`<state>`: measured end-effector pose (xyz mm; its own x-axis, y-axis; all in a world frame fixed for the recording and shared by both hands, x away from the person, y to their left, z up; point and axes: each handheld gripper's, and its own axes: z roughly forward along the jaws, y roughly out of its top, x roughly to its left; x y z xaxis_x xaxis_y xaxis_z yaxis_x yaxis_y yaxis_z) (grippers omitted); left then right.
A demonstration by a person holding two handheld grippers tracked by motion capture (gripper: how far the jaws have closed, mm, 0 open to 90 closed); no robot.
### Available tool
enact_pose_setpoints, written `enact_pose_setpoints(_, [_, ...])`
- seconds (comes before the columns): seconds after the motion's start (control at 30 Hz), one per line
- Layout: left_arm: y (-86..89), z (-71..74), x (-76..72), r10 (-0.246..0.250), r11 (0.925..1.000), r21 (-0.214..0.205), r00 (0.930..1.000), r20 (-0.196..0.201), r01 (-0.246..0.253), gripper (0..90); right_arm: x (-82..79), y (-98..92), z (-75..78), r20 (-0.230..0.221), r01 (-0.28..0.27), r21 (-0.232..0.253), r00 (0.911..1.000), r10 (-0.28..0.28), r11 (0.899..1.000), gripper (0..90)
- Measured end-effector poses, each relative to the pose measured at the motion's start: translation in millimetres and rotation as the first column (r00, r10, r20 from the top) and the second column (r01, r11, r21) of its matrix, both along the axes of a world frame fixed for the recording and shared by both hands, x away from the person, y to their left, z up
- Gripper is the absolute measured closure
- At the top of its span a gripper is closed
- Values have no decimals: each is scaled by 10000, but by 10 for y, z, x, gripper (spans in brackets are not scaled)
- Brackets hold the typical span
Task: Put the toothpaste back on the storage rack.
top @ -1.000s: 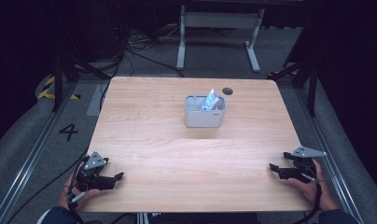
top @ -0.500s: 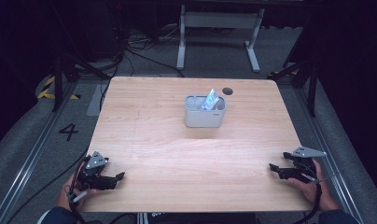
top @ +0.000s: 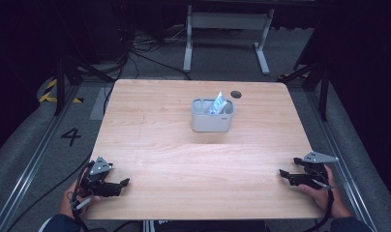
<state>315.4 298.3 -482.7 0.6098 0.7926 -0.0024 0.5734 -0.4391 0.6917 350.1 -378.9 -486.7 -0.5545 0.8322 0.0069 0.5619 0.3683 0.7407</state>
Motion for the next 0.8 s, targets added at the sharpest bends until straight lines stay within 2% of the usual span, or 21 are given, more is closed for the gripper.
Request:
enact_pose_setpoints(0.2, [-16, 0, 9, 51, 10000, 63, 10000, -27, -51, 104, 0, 0, 0, -1, -4, 1, 10000, 4, 10000, 172])
enact_pose_setpoints(0.27, [-47, -3, 17, 53, 9999, 123, 9999, -158, -52, 70, 1, -1, 0, -1, -13, -3, 10000, 13, 10000, 171])
enact_pose_setpoints(0.33, [-60, -2, 31, -154, 9996, 245, 9996, -257, 160, 26, 0, 0, 0, -4, -11, 0, 10000, 11, 10000, 172])
enact_pose_setpoints(0.4, [-72, -9, 30, -150, 9997, 192, 9993, -335, 157, 2, 0, -1, 0, -4, -11, -1, 10000, 11, 10000, 171])
enact_pose_setpoints(0.8, [-73, -9, 30, -150, 9997, 188, 9993, -338, 156, 2, 0, -1, 0, -2, -12, -3, 10000, 12, 10000, 171])
